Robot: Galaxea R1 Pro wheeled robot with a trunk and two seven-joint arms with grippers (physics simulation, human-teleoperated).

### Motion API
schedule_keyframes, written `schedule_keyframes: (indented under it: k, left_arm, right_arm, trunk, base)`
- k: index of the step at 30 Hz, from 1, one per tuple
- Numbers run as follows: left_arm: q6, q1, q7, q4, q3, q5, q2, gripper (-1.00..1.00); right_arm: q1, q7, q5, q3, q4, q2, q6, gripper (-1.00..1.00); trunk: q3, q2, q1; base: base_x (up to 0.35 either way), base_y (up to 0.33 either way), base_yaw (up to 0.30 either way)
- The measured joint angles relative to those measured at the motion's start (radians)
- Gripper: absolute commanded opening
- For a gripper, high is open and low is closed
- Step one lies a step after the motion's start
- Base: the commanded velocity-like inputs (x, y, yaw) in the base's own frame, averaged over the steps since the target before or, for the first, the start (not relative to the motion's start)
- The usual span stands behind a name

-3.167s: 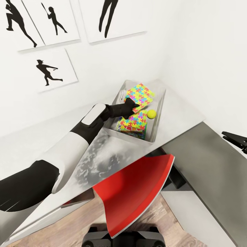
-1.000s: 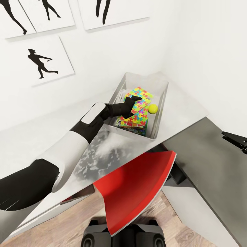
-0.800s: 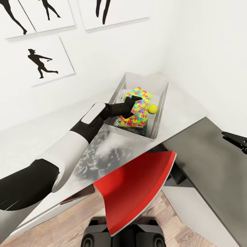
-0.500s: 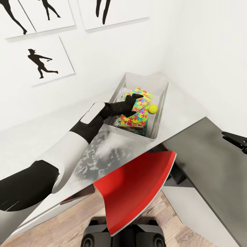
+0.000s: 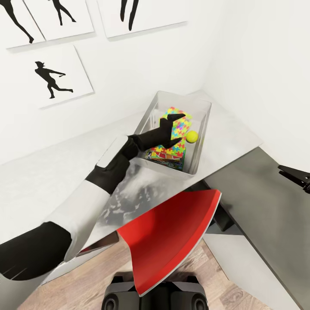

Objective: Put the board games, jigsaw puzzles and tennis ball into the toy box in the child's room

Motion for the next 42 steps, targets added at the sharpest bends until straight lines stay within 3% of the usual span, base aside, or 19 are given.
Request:
schedule_keyframes:
  k: [6,11,14,24,26,28,29,30,31,34,35,36,42]
  left_arm:
    - [-0.002,0.054,-0.002,-0.079,0.027,0.004,0.003,1.00]
    - [-0.001,0.069,-0.003,-0.115,0.043,0.004,0.005,1.00]
    - [-0.001,0.075,-0.003,-0.183,0.052,0.004,0.010,1.00]
    - [0.007,0.114,-0.003,-0.333,0.057,0.002,0.016,1.00]
    - [0.011,0.126,0.000,-0.382,0.039,0.000,0.016,1.00]
    - [0.010,0.138,0.011,-0.445,-0.002,-0.007,0.017,1.00]
    - [0.009,0.146,0.022,-0.474,-0.030,-0.016,0.018,1.00]
    - [0.006,0.164,0.055,-0.525,-0.084,-0.044,0.017,1.00]
    - [0.006,0.164,0.056,-0.527,-0.087,-0.047,0.018,1.00]
    - [0.004,0.201,0.093,-0.585,-0.148,-0.082,0.015,1.00]
    - [0.004,0.201,0.093,-0.585,-0.149,-0.083,0.015,1.00]
    - [0.003,0.254,0.082,-0.621,-0.185,-0.103,0.014,1.00]
    - [0.002,0.346,0.024,-0.645,-0.222,-0.130,0.017,1.00]
  right_arm:
    - [0.000,0.000,0.000,0.001,0.000,0.000,0.000,1.00]
    - [0.000,0.000,0.000,0.002,0.000,0.001,0.000,1.00]
    - [0.000,0.003,0.000,0.003,0.000,0.003,0.000,1.00]
    - [0.001,0.009,0.001,0.002,0.001,0.011,0.000,1.00]
    - [0.001,0.010,0.001,0.001,0.001,0.011,0.000,1.00]
    - [0.001,0.013,0.001,-0.001,0.001,0.011,0.000,1.00]
    - [0.001,0.016,0.001,-0.002,0.001,0.010,0.000,1.00]
    - [0.001,0.028,0.001,-0.004,0.000,0.007,0.000,1.00]
    - [0.001,0.029,0.002,-0.004,0.001,0.007,0.000,1.00]
    - [0.001,0.052,0.001,-0.006,0.000,0.005,0.000,1.00]
    - [0.001,0.052,0.002,-0.006,0.000,0.005,0.000,1.00]
    - [0.001,0.068,0.001,-0.008,0.000,0.002,0.000,1.00]
    - [0.001,0.078,0.002,-0.009,0.000,0.001,0.000,1.00]
  trunk:
    - [0.000,0.000,0.000]
    - [0.000,0.000,0.000]
    - [0.000,0.000,0.000]
    - [0.000,0.000,0.000]
    - [0.000,0.000,0.000]
    - [0.000,0.000,0.000]
    - [0.000,0.000,0.000]
    - [0.000,0.000,0.000]
    - [0.000,0.000,0.000]
    - [0.001,0.000,0.000]
    - [0.001,0.000,0.000]
    - [0.002,0.000,0.000]
    - [0.009,0.000,0.000]
  base:
    - [0.000,0.000,0.000]
    - [0.000,0.000,0.000]
    - [0.000,0.000,0.000]
    - [0.000,0.000,0.000]
    - [0.000,0.000,0.000]
    - [0.000,0.000,0.000]
    - [0.000,0.000,0.000]
    - [0.000,0.000,0.000]
    - [0.000,0.000,0.000]
    - [0.000,0.000,0.000]
    - [0.000,0.000,0.000]
    - [-0.006,0.000,0.000]
    - [-0.055,0.000,0.000]
